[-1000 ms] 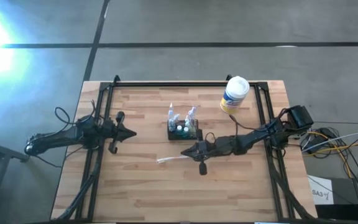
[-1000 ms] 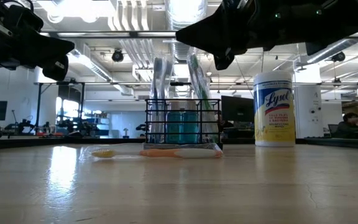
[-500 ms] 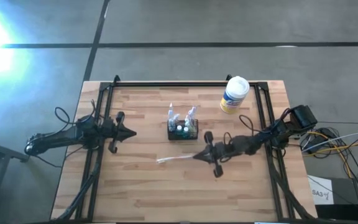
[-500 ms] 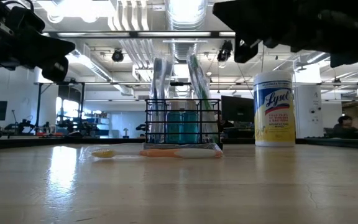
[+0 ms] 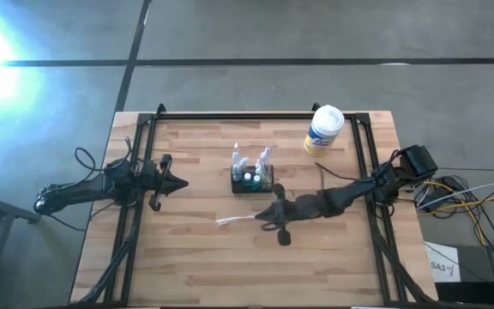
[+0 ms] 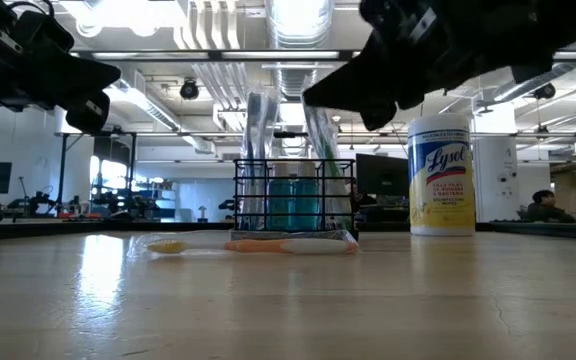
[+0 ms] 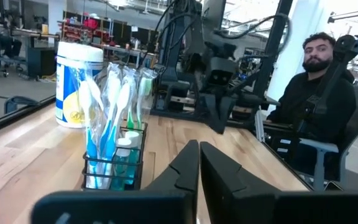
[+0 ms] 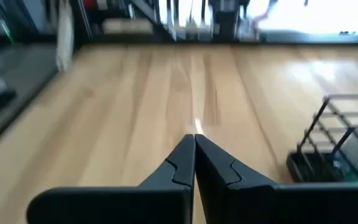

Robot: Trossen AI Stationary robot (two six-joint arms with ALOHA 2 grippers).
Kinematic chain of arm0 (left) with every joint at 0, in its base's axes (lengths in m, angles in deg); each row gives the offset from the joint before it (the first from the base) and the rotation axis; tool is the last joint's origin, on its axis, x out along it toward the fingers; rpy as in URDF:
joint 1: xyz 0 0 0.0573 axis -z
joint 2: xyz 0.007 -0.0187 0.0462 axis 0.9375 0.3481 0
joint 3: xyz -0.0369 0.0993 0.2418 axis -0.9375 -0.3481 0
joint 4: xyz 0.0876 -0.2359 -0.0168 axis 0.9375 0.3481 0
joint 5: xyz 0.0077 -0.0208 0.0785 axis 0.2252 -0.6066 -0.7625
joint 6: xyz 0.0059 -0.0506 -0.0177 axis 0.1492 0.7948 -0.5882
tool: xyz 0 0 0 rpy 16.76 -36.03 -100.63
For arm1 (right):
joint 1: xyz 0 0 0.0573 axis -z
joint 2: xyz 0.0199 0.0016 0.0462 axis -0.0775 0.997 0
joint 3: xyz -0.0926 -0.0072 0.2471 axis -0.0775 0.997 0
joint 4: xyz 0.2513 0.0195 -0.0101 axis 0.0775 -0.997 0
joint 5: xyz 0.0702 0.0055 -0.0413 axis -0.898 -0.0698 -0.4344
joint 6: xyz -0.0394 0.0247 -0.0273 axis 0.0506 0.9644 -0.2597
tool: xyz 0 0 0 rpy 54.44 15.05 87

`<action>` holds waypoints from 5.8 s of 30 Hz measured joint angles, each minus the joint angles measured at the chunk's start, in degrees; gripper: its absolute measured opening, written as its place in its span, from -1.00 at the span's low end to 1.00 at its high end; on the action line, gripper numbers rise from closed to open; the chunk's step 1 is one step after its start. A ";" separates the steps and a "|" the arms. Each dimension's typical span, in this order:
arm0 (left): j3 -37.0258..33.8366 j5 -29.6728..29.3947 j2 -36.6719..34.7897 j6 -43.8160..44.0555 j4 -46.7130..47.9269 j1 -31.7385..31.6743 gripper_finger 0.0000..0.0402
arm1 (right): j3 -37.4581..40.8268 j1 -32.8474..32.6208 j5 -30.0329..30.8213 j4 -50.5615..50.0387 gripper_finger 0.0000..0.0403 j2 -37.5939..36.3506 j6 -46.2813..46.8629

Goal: Pick & Place toothbrushing station
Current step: Put the orange toothbrush into the black wire organizer

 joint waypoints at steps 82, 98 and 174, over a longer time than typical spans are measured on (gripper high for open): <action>-0.57 0.63 0.75 0.15 0.24 0.00 -0.82 | -37.15 1.89 1.44 -55.76 -0.88 13.00 -3.45; -0.68 -0.72 0.79 -0.40 0.42 0.00 -0.84 | 2.13 -0.23 1.58 3.06 -0.89 -13.94 -11.21; 49.45 -2.97 79.92 -14.56 -34.02 10.21 0.15 | 11.69 1.07 9.20 39.55 -0.89 -3.91 -20.29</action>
